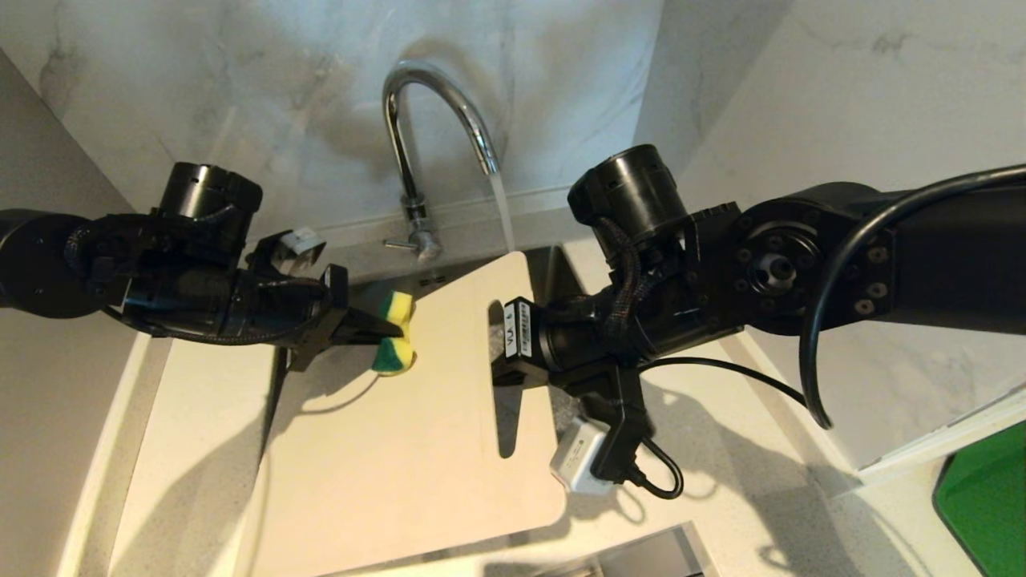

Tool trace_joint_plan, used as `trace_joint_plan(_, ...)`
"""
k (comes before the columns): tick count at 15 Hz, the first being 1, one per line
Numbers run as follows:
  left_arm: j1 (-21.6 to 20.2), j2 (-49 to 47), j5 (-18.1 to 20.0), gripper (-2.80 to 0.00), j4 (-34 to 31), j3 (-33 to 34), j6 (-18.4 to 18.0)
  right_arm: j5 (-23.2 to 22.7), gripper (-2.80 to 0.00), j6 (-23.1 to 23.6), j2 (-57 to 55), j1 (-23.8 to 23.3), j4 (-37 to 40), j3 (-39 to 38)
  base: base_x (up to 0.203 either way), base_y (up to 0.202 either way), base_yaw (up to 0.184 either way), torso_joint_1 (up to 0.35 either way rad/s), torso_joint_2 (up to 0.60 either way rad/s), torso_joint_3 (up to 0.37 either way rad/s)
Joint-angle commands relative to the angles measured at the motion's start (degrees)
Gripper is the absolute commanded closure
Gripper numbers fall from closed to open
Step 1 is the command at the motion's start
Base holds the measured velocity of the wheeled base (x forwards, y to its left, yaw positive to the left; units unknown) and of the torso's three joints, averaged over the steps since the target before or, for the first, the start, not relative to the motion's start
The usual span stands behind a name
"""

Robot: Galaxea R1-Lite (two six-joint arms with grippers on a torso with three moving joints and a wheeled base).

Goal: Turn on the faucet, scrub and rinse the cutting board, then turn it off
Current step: Scrub the cutting board underwater

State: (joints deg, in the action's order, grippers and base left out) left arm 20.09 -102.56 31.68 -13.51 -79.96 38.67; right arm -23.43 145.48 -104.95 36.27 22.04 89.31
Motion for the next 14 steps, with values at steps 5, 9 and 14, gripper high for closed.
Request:
trace_joint_plan(5, -4.40, 1.36, 0.19, 0.00, -0.12, 8.28, -5.45, -0.21, 0.00, 0.77, 1.91, -0.06, -0.77, 0.19, 0.000, 0.000, 0.000, 0.000, 0.00, 0.000)
trace_joint_plan(9, -12.73, 2.34, 0.35, 0.00, -0.09, 13.30, -11.71, -1.19, 0.00, 0.61, 2.04, -0.14, -0.85, 0.60, 0.000, 0.000, 0.000, 0.000, 0.00, 0.000)
trace_joint_plan(14, -19.28, -0.21, 0.49, 0.00, 4.13, 18.40, -15.08, -2.63, 0.00, 0.28, 1.94, -0.22, -4.27, -0.28, 0.000, 0.000, 0.000, 0.000, 0.00, 0.000)
